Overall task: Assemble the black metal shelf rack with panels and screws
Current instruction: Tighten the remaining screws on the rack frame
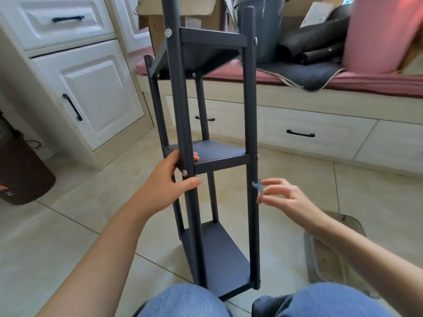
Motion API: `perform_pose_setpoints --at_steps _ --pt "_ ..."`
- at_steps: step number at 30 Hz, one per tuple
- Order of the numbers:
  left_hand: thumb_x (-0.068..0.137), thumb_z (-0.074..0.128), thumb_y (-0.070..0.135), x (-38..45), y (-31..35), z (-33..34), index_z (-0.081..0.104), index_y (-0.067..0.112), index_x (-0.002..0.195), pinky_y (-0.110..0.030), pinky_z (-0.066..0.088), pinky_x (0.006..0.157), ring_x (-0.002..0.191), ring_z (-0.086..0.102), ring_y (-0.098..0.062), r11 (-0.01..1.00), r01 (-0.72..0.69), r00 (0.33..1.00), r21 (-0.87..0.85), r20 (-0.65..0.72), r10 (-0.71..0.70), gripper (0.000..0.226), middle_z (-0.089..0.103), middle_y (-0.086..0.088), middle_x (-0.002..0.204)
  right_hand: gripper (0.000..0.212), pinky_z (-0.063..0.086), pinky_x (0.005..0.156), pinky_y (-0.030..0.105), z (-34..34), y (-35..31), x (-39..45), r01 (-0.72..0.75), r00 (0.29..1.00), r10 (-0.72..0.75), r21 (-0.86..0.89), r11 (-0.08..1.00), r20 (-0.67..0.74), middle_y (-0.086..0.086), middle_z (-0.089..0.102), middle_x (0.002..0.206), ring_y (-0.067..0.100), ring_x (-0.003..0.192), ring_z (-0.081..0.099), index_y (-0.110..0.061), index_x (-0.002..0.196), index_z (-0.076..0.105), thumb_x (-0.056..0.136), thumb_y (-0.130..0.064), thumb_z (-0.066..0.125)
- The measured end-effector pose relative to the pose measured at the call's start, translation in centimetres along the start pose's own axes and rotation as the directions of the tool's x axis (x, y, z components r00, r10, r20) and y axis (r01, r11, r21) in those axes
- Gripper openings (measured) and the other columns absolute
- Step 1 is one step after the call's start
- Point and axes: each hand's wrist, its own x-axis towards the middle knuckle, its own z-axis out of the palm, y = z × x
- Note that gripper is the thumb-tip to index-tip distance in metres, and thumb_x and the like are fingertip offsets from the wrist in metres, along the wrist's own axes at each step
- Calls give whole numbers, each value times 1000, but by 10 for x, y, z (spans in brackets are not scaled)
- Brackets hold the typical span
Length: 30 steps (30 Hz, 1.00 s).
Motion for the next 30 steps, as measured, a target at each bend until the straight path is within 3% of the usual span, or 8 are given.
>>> perform_pose_setpoints --at_steps 2,6,12,15,21,25,28,30 --pt "86 77 12 -3 2 -5 60 34 116 -11 40 95 117 56 6 1000 16 1000 8 21 -16 40 63 21 120 20 38 92 17 9 1 3 -42 987 39 16 999 156 -10 54 127 -11 116 48 -27 76 79 91 -20 68" --pt "85 77 6 -12 1 -16 62 28 117 -8 39 99 118 56 6 998 52 999 -21 16 -52 41 64 20 121 16 44 107 33 25 -5 11 -15 964 -14 106 994 267 7 62 122 15 119 58 -21 85 81 88 -28 66" --pt "84 77 2 -15 -3 -25 61 21 114 -5 40 94 113 59 2 998 54 998 -34 20 -53 38 63 11 121 24 47 96 52 46 0 17 156 980 -164 76 985 114 14 61 101 30 97 61 -29 78 82 90 -11 70" --pt "84 76 1 -10 -8 -20 60 20 116 -5 40 95 111 59 1 997 69 998 -37 15 -69 40 63 6 121 38 51 93 46 47 6 16 198 978 -203 94 976 43 7 62 97 26 95 65 -40 70 77 88 -7 72" --pt "85 74 -3 4 -12 -2 59 18 123 -6 39 100 119 56 4 997 40 998 -65 50 -37 46 63 9 125 35 51 83 27 40 22 10 216 975 -213 52 975 -61 0 64 94 12 89 65 -38 74 76 86 -5 74" --pt "88 71 -2 17 -9 -2 57 19 127 -7 40 100 121 57 3 999 18 1000 -45 13 -18 46 64 10 126 23 53 79 29 44 21 6 304 943 -305 -31 952 -134 4 62 91 18 84 64 -24 82 80 85 -2 74" --pt "88 70 -3 21 -8 -8 57 17 129 -8 42 101 117 58 6 999 42 998 4 -37 -42 47 64 12 125 11 47 75 14 54 19 3 410 891 -433 -169 896 -134 0 60 90 8 80 62 -11 89 81 83 -3 76" --pt "87 72 -1 22 -7 -13 57 20 129 -17 40 110 121 57 2 995 86 995 45 -58 -83 49 63 14 127 10 42 74 8 60 17 3 445 869 -479 -231 865 -122 0 58 88 4 78 59 -10 89 81 83 -5 76"
